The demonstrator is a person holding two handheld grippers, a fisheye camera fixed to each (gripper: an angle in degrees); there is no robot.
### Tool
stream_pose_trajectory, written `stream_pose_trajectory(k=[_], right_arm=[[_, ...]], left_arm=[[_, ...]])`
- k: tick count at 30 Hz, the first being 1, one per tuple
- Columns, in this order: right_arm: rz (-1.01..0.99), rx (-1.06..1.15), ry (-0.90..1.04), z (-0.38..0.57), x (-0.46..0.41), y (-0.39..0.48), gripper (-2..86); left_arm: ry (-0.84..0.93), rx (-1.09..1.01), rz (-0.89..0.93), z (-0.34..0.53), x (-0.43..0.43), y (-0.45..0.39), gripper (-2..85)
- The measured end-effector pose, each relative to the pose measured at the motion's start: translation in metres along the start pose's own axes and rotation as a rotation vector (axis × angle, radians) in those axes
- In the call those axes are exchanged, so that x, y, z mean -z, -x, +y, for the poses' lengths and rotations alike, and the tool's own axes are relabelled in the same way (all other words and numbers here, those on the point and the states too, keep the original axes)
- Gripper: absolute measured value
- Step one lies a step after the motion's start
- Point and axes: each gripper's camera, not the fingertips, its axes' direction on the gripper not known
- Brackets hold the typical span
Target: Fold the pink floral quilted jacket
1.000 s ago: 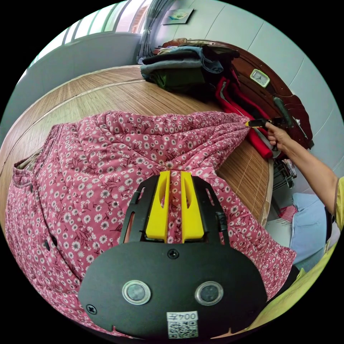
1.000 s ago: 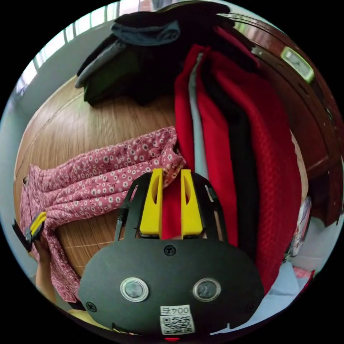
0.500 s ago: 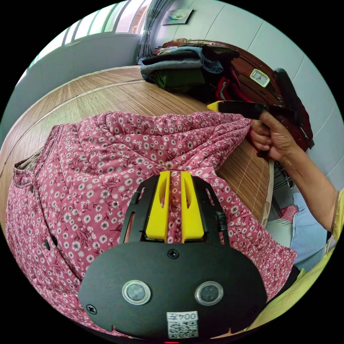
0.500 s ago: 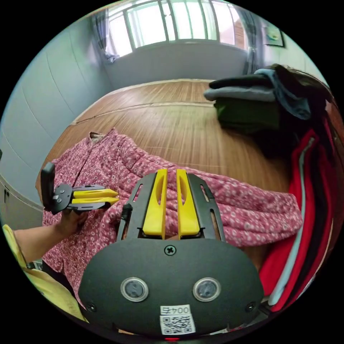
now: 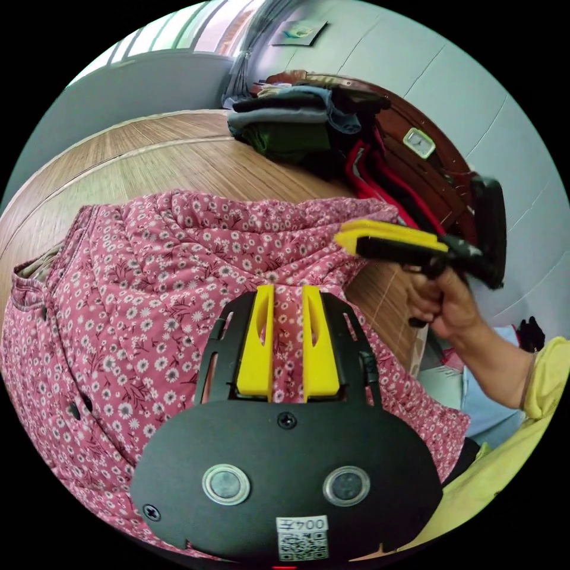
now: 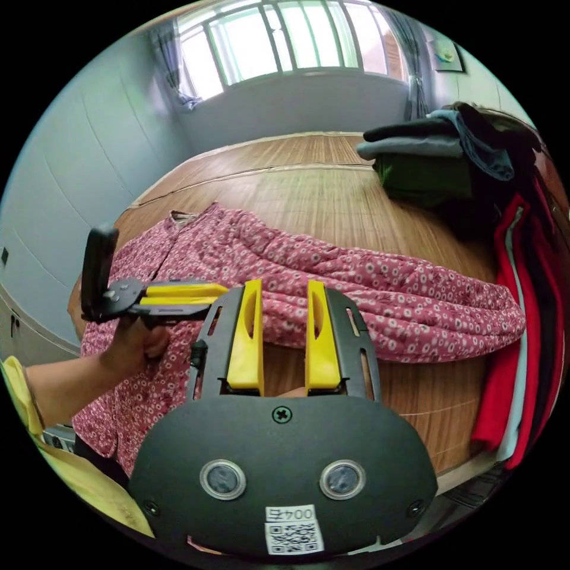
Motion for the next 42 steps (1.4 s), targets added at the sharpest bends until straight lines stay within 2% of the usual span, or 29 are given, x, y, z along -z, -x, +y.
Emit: stream_pose_trajectory(k=[2, 5, 10, 12, 16, 18, 20, 23, 26, 28, 32, 34, 37, 39, 42], right_arm=[[0.014, 0.035, 0.009, 0.007, -0.005, 0.013, 11.3], [0.031, 0.026, 0.031, 0.012, -0.012, 0.011, 11.3], [0.071, 0.03, 0.157, 0.019, -0.04, 0.003, 11.2], [0.064, 0.018, 0.128, 0.025, -0.043, -0.002, 11.1], [-0.031, -0.041, 0.108, 0.03, -0.042, -0.029, 11.1], [-0.076, -0.07, 0.066, 0.03, -0.023, -0.041, 11.0], [-0.151, -0.216, -0.045, 0.047, 0.012, -0.072, 10.4], [-0.32, -0.439, -0.062, 0.083, 0.025, -0.109, 10.0], [-0.43, -0.523, -0.022, 0.11, 0.014, -0.115, 10.0], [-0.44, -0.548, -0.019, 0.119, 0.01, -0.113, 9.8], [-0.488, -0.594, -0.043, 0.13, 0.004, -0.114, 9.0], [-0.503, -0.597, -0.042, 0.13, 0.003, -0.114, 8.9], [-0.509, -0.571, -0.053, 0.128, 0.012, -0.107, 8.5], [-0.491, -0.504, -0.073, 0.122, 0.024, -0.09, 8.4], [-0.434, -0.336, -0.091, 0.104, 0.041, -0.048, 8.5]], left_arm=[[-0.095, 0.032, 0.017, -0.009, 0.023, 0.009, 8.3], [-0.139, 0.099, -0.016, -0.035, 0.03, 0.033, 7.9], [0.007, 0.193, -0.089, -0.079, -0.022, 0.076, 7.3], [0.076, 0.235, -0.11, -0.08, -0.047, 0.092, 6.6], [0.039, 0.269, -0.049, -0.071, -0.05, 0.111, 6.1], [0.025, 0.254, -0.012, -0.069, -0.037, 0.11, 7.1], [-0.03, 0.199, 0.06, -0.052, -0.009, 0.095, 7.9], [-0.057, 0.122, 0.153, -0.011, 0.014, 0.061, 7.8], [-0.037, 0.088, 0.208, 0.026, 0.017, 0.031, 8.0], [0.008, 0.068, 0.183, 0.036, 0.012, 0.016, 8.4], [0.16, -0.006, -0.02, 0.043, -0.017, 0.002, 7.3], [0.158, 0.015, -0.014, 0.053, -0.022, 0.015, 5.9], [0.092, 0.094, 0.114, 0.077, -0.021, 0.044, 5.3], [0.032, 0.111, 0.18, 0.092, -0.014, 0.053, 5.2], [-0.076, 0.096, 0.185, 0.112, 0.022, 0.051, 5.0]])
